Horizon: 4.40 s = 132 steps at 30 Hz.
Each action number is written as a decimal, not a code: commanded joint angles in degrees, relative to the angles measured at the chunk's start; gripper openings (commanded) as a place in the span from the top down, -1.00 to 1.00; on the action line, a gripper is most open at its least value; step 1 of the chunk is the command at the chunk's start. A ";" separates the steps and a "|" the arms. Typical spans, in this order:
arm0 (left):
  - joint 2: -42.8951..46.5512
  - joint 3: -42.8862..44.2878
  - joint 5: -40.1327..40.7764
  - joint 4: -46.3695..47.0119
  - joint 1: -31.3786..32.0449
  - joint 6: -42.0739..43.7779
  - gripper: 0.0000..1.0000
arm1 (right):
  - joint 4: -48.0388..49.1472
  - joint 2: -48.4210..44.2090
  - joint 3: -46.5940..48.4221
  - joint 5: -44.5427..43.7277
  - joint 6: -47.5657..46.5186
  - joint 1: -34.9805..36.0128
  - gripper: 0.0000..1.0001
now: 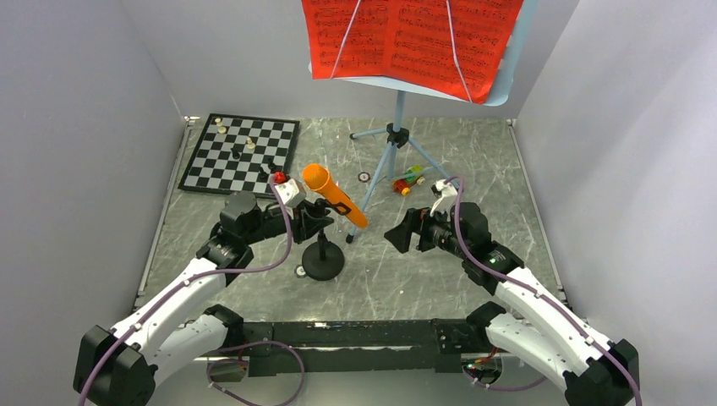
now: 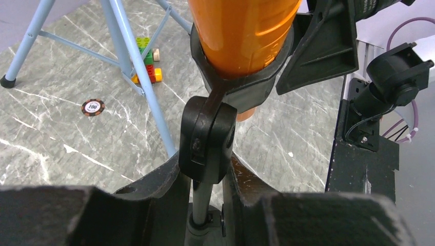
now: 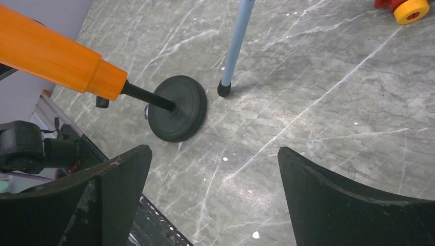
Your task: Pack up the instrument practice props
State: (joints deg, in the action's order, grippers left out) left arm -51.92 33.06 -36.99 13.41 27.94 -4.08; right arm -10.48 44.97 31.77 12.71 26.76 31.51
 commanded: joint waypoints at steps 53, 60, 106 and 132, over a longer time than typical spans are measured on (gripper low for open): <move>2.85 -15.84 66.65 37.30 33.70 0.71 1.00 | 42.64 31.85 1.88 13.88 12.77 10.07 -0.33; 1.96 -15.05 67.85 34.96 33.82 0.61 1.00 | 44.14 34.42 3.82 16.39 12.13 10.99 -0.58; -2.83 -13.23 70.70 28.44 33.93 -3.90 1.00 | 39.30 29.03 -2.23 -27.66 -29.42 31.24 1.00; -4.14 -15.16 71.53 29.59 33.93 -4.45 1.00 | 57.70 43.04 -3.99 -62.38 -55.03 51.47 0.09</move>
State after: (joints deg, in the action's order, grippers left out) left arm -55.00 19.51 30.41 46.15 62.46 -6.09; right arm 63.81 91.92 28.56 -44.56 -36.36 82.98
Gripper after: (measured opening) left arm 0.283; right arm 0.149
